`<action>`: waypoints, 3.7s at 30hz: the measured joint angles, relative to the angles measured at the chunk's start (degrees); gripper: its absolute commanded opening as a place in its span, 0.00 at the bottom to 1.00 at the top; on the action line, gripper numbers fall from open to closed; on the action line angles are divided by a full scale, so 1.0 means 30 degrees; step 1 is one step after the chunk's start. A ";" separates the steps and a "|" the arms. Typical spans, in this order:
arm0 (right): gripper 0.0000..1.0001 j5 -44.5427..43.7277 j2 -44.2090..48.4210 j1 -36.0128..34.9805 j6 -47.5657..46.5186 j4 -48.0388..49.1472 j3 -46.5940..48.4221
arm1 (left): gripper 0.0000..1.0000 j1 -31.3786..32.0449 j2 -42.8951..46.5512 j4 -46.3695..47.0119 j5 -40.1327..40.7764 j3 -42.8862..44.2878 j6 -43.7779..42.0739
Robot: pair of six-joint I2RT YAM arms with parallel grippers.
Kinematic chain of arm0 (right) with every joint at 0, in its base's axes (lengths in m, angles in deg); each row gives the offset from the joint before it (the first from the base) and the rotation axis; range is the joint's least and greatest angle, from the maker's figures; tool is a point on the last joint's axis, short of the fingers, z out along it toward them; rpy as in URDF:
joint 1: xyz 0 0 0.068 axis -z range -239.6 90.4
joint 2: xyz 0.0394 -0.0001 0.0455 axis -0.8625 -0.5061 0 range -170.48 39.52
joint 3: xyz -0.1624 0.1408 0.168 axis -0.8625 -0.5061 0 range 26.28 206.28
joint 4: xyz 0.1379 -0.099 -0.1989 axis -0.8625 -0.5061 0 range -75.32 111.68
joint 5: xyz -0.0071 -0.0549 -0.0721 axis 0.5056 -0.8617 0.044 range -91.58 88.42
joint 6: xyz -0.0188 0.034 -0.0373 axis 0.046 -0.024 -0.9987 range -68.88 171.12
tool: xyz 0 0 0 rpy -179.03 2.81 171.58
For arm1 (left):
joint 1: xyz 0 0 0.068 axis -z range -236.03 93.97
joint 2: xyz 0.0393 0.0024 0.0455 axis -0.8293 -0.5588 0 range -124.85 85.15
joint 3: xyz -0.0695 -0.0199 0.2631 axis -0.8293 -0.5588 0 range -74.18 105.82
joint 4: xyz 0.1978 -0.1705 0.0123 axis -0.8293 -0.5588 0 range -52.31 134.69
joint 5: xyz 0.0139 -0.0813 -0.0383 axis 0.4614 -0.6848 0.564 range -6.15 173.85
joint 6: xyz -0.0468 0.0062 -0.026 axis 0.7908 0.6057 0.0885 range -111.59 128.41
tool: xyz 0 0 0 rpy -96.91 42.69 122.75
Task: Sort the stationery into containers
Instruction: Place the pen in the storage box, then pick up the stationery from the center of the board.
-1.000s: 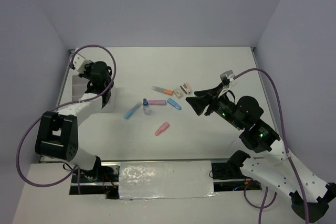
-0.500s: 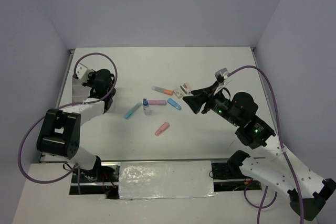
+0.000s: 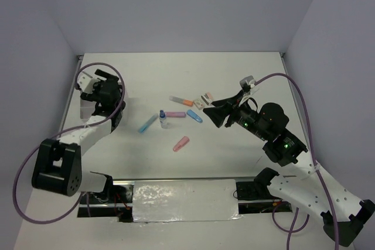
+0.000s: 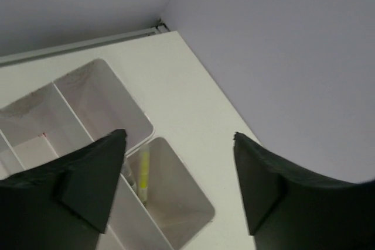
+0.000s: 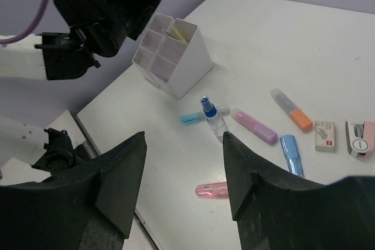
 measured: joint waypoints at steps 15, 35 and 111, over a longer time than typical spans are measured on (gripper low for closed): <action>1.00 0.0823 -0.7176 -0.1078 -0.1253 0.1851 -0.0350 | 0.99 0.2390 0.5909 -1.4105 -0.7140 0.5537 -0.2084; 0.90 0.0721 -2.0108 -0.3162 -0.5523 0.9872 0.1392 | 0.99 0.2492 1.0557 -2.4115 -1.5416 0.7584 -0.7118; 1.00 1.1635 -1.4353 -0.4736 -0.5974 -0.5289 0.8779 | 0.00 0.5384 1.0681 -1.8287 -2.8756 0.4116 -0.7300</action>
